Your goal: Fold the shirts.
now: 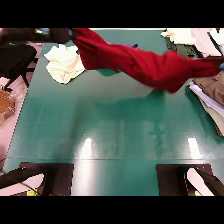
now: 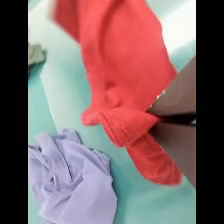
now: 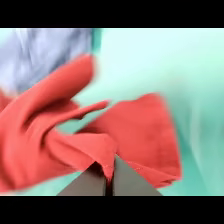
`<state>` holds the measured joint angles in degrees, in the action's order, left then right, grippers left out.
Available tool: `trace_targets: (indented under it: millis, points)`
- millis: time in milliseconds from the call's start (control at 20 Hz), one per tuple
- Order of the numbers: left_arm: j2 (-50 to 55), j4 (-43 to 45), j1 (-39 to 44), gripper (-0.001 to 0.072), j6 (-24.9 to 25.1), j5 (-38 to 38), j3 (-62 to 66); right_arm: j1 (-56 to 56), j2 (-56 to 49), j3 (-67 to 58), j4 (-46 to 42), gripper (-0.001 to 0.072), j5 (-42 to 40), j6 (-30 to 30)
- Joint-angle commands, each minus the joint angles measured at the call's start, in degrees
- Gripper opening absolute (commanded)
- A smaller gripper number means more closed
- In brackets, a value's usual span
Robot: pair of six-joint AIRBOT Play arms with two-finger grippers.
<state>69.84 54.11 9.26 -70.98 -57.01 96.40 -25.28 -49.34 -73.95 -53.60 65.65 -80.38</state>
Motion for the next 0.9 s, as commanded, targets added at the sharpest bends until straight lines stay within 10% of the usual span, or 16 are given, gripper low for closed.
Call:
trace_targets:
  millis: [0, 450, 850]
  points:
    - [-8.81, 3.39, -0.20, 0.0024, -2.45, -14.12, 0.85, -3.78, 3.76, -8.85, -0.59, 0.0020, 4.24, -0.24]
    - [-19.19, 7.93, -0.17, 0.0023, -12.20, -29.94, -2.91, 0.09, 12.37, -8.39, -5.01, 0.0019, 12.50, -6.36]
    - [-19.02, 27.93, -0.20, 0.0023, -16.17, -12.37, -45.20, 14.56, -16.61, 15.28, -5.66, 0.0019, -6.38, -2.49]
